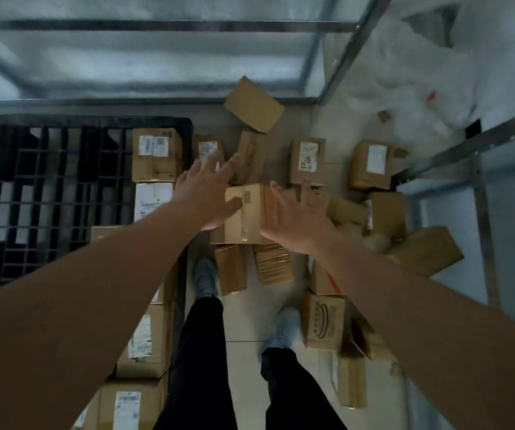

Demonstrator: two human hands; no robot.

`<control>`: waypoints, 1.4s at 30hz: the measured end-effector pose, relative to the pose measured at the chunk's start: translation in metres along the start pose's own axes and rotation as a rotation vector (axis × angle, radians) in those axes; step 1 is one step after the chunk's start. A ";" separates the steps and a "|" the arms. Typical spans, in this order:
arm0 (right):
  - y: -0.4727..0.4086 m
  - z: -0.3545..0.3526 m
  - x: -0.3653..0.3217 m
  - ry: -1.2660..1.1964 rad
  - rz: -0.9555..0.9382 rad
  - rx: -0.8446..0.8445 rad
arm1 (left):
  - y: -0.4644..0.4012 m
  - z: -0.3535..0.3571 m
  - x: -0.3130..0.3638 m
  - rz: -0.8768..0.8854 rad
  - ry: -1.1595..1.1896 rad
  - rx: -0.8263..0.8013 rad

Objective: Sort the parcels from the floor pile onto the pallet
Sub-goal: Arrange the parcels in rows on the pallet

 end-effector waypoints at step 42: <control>-0.351 0.237 0.150 -1.308 0.396 -0.071 | -0.272 0.327 -0.096 -0.404 0.704 -0.363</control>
Point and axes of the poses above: each hand's wrist, its own y-axis away from the middle knuckle, its own z-axis out of the palm, x = y × z, the point moved 5 cm from there along -y, towards the middle knuckle, and after that the axes turned 11 degrees about -x, right-handed, at the moved point
